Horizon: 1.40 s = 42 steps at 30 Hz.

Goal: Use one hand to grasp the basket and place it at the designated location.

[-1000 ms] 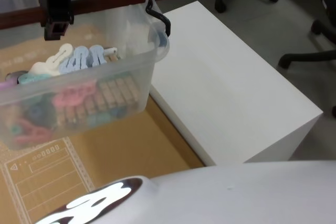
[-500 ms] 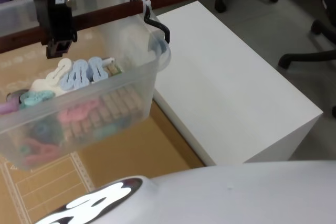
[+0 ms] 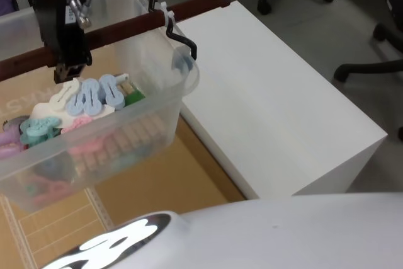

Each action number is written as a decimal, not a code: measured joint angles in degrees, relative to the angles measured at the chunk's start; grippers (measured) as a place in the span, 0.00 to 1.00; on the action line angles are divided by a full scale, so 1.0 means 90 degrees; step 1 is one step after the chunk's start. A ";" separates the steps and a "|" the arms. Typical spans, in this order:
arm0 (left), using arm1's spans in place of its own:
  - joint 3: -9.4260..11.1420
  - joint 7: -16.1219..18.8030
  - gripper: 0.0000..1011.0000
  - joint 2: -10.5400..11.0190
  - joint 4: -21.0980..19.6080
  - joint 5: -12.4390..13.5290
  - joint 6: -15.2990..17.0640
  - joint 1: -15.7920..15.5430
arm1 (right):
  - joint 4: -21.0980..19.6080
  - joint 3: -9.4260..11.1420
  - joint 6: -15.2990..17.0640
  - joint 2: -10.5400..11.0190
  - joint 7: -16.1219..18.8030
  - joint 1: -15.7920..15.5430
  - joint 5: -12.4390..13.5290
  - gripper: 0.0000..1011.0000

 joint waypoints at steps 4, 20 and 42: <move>0.0000 0.0000 0.00 0.0000 0.0000 0.0000 0.0000 0.0000 | -0.0029 -0.0025 -0.0003 -0.0001 -0.0069 -0.0030 -0.0111 0.22; 0.0000 0.0000 0.00 0.0000 -0.0001 0.0000 0.0000 0.0000 | -0.0284 -0.0219 0.0163 0.0125 -0.0518 -0.0400 -0.1069 0.22; 0.0000 0.0000 0.00 0.0000 0.0000 0.0000 0.0000 0.0000 | -0.0270 -0.0315 0.0056 0.0038 -0.0655 -0.0808 -0.1474 0.22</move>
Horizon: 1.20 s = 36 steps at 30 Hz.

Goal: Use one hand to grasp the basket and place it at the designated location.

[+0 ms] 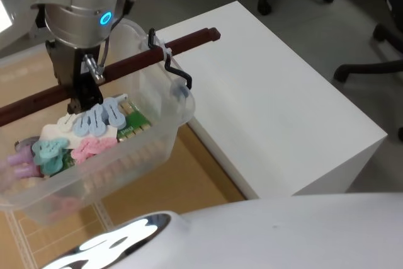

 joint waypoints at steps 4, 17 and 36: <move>0.0000 0.0000 0.00 0.0000 0.0000 0.0000 0.0000 0.0000 | 0.0031 -0.0033 0.0004 -0.0029 -0.0011 -0.0050 -0.0066 0.22; 0.0000 0.0000 0.00 0.0000 0.0000 0.0000 0.0000 0.0000 | 0.0283 -0.0178 0.0003 -0.0160 -0.0083 -0.0277 -0.0324 0.22; 0.0000 0.0000 0.00 0.0000 0.0000 0.0000 0.0000 0.0000 | 0.0675 -0.0337 -0.0337 -0.0340 -0.0258 -0.0507 -0.0566 0.22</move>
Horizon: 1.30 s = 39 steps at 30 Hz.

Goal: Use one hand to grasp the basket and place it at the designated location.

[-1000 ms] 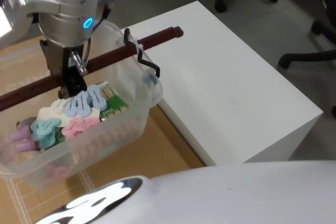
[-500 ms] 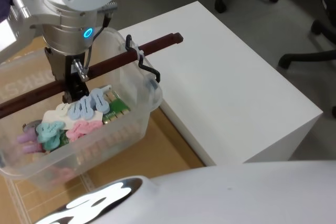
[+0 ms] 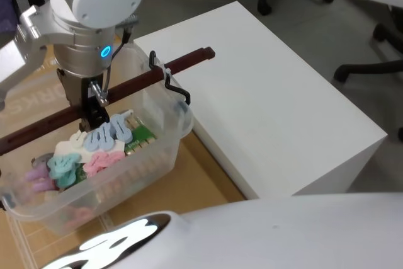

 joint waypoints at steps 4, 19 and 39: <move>0.0001 0.0000 0.00 0.0000 0.0000 0.0000 0.0000 0.0000 | 0.0037 -0.0037 -0.0012 -0.0031 -0.0008 -0.0039 -0.0039 0.22; 0.0000 0.0000 0.00 0.0000 0.0000 0.0000 0.0000 0.0000 | 0.0240 -0.0116 0.0112 -0.0169 -0.0017 -0.0182 -0.0153 0.22; 0.0000 0.0000 0.00 0.0000 0.0000 0.0000 -0.0001 0.0000 | 0.0301 -0.0143 0.0216 -0.0260 0.0055 -0.0254 -0.0195 0.22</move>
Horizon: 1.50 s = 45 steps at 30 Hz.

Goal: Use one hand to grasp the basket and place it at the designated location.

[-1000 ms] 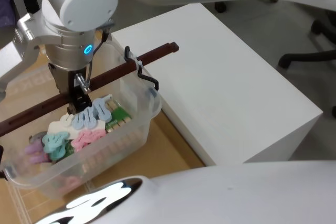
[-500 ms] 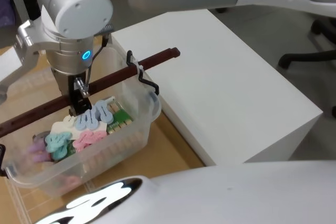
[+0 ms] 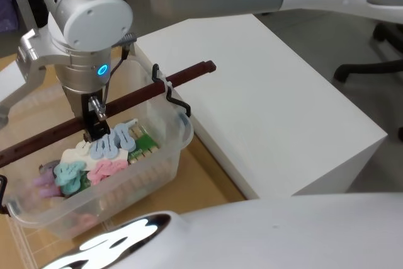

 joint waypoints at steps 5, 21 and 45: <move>0.0000 0.0000 0.00 0.0000 0.0000 0.0000 0.0000 0.0000 | 0.0029 -0.0022 0.0002 -0.0011 0.0008 -0.0015 -0.0004 0.22; 0.0000 0.0000 0.00 0.0000 0.0000 0.0000 0.0000 0.0000 | 0.0134 -0.0138 -0.0025 -0.0020 -0.0082 -0.0189 -0.0232 0.22; 0.0000 0.0000 0.00 0.0000 0.0000 0.0000 0.0001 0.0000 | 0.0310 -0.0254 -0.0205 -0.0033 -0.0138 -0.0384 -0.0420 0.22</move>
